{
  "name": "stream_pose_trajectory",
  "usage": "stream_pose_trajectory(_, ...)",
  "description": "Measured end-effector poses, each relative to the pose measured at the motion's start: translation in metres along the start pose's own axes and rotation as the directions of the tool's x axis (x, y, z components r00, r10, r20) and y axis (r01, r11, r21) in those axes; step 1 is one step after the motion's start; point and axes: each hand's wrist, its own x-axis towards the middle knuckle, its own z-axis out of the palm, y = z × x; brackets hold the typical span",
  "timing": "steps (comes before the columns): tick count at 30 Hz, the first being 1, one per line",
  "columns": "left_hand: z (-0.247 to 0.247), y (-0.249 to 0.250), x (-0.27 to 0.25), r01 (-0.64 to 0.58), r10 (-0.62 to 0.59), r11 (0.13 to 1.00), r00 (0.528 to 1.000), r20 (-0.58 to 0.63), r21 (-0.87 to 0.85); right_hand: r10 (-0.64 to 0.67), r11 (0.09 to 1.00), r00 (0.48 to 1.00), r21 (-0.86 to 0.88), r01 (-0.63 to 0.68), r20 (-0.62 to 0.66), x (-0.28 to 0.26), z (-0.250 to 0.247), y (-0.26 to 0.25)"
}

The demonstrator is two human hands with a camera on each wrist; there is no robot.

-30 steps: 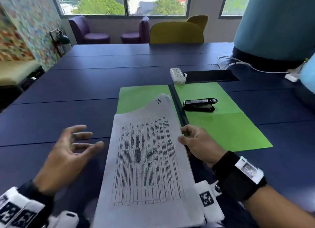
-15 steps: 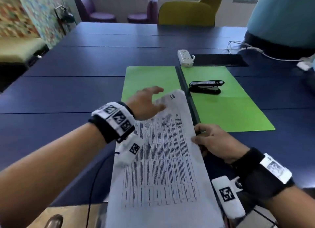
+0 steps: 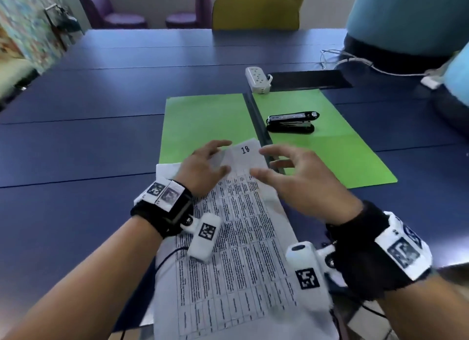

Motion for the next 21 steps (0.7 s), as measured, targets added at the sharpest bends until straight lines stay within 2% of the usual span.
stream_pose_trajectory(2, 0.001, -0.003, 0.0, 0.003, -0.003, 1.0, 1.0, 0.011, 0.002, 0.054, 0.916, 0.998, 0.398, -0.041, -0.02, 0.013, 0.007, 0.0)
stream_pose_trajectory(3, 0.002, -0.003, 0.0, 0.011, -0.011, 1.0, 1.0, 0.019, 0.009, 0.091, 0.875, 0.995, 0.48, -0.06, -0.042, 0.022, 0.015, 0.005)
stream_pose_trajectory(4, 0.002, -0.004, 0.0, 0.019, -0.02, 0.999, 0.999, 0.026, 0.026, 0.118, 0.874, 0.99, 0.481, -0.067, -0.075, 0.029, 0.024, 0.013)
stream_pose_trajectory(6, 0.001, -0.004, -0.001, 0.017, -0.02, 0.998, 0.999, 0.042, 0.066, 0.102, 0.931, 0.987, 0.362, -0.052, -0.122, 0.042, 0.038, 0.029)
stream_pose_trajectory(11, -0.001, -0.004, -0.001, -0.024, 0.018, 0.997, 0.997, 0.075, 0.076, 0.025, 0.971, 0.998, 0.238, -0.012, -0.053, 0.07, 0.031, 0.043)
stream_pose_trajectory(14, -0.001, -0.005, 0.001, 0.009, -0.012, 0.999, 0.997, 0.083, 0.035, 0.028, 0.968, 0.996, 0.251, -0.007, -0.082, 0.074, 0.032, 0.05)
stream_pose_trajectory(18, 0.0, -0.004, 0.002, 0.024, -0.025, 0.999, 0.998, 0.05, 0.021, 0.031, 0.961, 0.969, 0.275, 0.039, -0.244, 0.077, 0.031, 0.058)
stream_pose_trajectory(21, -0.001, -0.003, 0.002, 0.033, -0.033, 0.999, 0.999, 0.04, 0.005, 0.018, 0.956, 0.969, 0.287, 0.055, -0.246, 0.078, 0.029, 0.061)
